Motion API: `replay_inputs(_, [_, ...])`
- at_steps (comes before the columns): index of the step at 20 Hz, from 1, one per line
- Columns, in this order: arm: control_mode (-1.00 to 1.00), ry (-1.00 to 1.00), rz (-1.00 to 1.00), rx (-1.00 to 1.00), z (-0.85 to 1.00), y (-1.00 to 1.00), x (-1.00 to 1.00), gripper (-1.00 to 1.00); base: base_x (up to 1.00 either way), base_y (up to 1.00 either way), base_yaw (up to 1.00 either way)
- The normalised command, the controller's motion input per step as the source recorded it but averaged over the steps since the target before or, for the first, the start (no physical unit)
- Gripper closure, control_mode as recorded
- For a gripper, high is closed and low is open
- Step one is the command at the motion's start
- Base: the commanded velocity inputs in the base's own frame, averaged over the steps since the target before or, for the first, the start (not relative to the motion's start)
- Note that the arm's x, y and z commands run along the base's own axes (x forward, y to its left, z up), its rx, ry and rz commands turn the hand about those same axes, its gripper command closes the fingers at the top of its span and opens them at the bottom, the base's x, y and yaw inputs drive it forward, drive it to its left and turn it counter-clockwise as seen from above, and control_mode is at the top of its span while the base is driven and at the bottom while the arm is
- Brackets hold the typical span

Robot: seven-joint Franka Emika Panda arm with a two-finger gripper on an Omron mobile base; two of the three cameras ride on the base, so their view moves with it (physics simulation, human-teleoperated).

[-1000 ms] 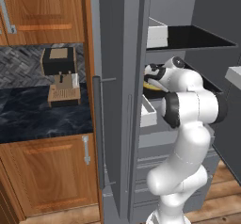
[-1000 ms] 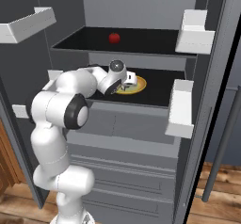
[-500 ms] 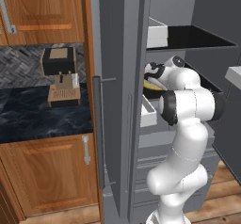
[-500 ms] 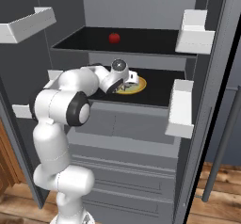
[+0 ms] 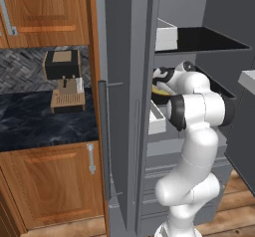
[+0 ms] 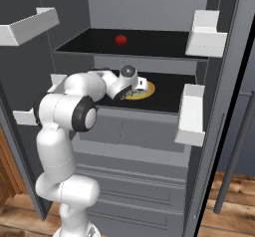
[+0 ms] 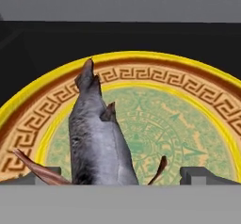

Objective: Transport the fish from the fridge to the microwave and turn on the microwave.

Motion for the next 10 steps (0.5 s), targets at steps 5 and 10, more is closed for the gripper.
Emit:
replay_inputs(5, [-1.0, 0.0, 0.0, 0.0, -0.28, 0.0, 0.01, -1.0, 0.0, 0.0, 0.0])
replay_inputs(10, [-1.0, 0.0, 0.0, 0.0, -0.14, 0.0, 0.06, -1.0, 0.0, 0.0, 0.0])
